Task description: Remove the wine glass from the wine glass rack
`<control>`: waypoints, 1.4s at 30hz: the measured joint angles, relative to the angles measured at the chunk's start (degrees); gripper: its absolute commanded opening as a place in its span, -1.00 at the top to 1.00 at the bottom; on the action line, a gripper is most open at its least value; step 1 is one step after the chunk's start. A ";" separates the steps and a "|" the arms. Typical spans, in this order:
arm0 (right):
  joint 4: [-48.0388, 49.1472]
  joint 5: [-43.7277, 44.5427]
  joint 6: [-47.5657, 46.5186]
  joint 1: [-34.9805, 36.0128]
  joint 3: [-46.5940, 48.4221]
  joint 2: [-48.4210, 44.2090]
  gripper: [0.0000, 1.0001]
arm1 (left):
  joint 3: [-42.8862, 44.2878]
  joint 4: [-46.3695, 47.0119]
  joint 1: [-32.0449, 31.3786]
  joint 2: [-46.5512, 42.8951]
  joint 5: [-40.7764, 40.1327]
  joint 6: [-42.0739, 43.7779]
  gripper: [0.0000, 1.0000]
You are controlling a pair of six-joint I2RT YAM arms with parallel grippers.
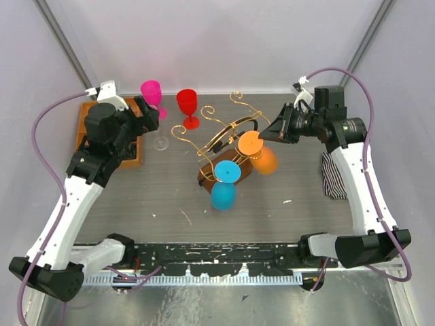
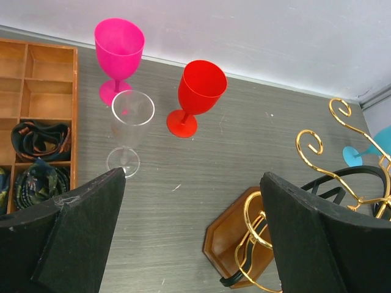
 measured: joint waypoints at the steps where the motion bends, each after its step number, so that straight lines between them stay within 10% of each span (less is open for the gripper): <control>1: 0.00 -0.04 -0.02 0.00 0.00 0.00 0.99 | -0.17 0.09 0.00 -0.17 -0.09 0.09 -0.97; 42: 6.49 -5.01 1.51 0.20 -3.67 2.29 0.99 | -1.57 0.35 0.00 0.02 -0.20 2.75 -0.97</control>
